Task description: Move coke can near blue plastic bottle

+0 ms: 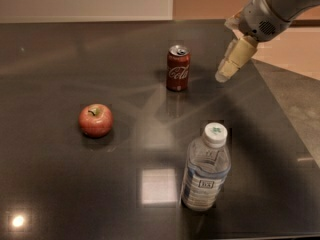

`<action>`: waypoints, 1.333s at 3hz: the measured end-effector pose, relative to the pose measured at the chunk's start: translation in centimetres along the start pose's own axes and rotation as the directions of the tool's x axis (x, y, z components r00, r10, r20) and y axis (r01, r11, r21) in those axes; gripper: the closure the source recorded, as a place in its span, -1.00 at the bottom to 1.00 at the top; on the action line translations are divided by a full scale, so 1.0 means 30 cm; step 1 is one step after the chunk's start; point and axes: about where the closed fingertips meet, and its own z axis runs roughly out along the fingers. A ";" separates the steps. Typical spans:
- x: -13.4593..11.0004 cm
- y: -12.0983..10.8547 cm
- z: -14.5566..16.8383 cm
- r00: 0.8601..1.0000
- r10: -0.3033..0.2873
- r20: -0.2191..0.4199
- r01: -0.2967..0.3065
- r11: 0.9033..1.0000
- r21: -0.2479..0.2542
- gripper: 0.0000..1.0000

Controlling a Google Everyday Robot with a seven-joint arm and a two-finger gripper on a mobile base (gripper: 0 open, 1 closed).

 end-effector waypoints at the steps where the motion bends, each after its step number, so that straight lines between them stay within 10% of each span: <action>1: -0.106 -0.057 0.131 0.994 0.026 0.103 -0.024 0.999 -0.026 -1.00; 4: -0.222 -0.069 0.373 0.981 0.090 0.174 -0.071 0.991 -0.114 -1.00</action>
Offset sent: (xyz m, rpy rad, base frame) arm 0.0796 0.1139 -0.0346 0.2651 0.0326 0.0495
